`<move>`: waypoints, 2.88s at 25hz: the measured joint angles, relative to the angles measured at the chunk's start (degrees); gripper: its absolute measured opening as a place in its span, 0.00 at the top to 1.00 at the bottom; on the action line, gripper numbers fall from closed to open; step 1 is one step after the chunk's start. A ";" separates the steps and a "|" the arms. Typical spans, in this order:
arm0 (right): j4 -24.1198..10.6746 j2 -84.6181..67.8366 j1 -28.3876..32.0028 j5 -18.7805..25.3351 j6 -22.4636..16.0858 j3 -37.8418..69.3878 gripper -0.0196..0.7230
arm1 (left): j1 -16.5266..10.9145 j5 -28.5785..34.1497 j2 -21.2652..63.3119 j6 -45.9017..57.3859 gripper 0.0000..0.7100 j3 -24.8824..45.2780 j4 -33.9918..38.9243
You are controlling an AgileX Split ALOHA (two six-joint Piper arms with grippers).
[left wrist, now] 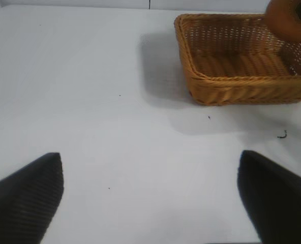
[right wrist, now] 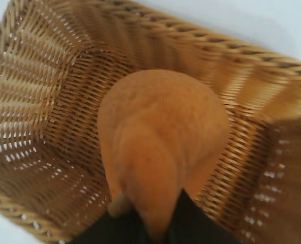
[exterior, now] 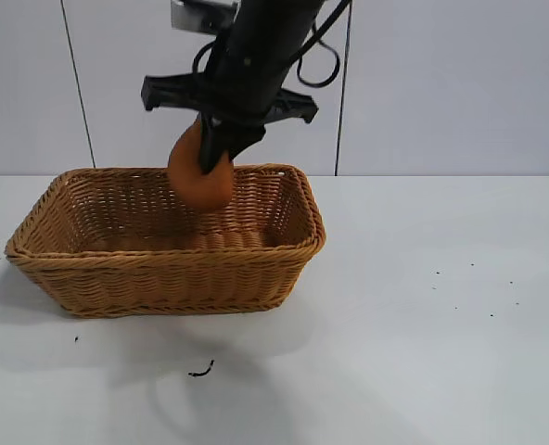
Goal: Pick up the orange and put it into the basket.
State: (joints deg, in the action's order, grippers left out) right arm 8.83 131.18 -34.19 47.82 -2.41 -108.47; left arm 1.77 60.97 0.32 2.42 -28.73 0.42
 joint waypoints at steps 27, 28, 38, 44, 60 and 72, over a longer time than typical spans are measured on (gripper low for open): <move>-13.53 -3.59 28.54 20.86 -4.08 -11.45 0.04 | 0.00 -0.07 0.00 0.00 0.06 0.00 0.00; -13.53 -3.59 30.27 21.25 -4.10 -11.45 0.04 | 0.00 -0.07 0.00 0.00 0.06 0.00 0.00; -12.03 -5.91 36.94 21.79 -1.74 -8.17 0.04 | 0.00 -0.07 0.00 0.00 0.06 0.00 0.00; -9.40 -19.06 36.94 21.74 1.20 9.68 0.04 | 0.00 -0.07 0.00 0.00 0.06 0.00 0.00; -4.67 -73.56 36.81 18.41 7.58 62.00 0.04 | 0.00 -0.07 0.00 0.00 0.06 0.00 0.00; -4.95 -110.17 36.81 10.44 9.86 80.14 0.04 | 0.00 -0.07 0.00 0.00 0.06 0.00 0.00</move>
State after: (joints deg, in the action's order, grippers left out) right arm 3.89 21.01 2.61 58.25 7.45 -28.34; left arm 1.77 60.90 0.32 2.42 -28.73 0.42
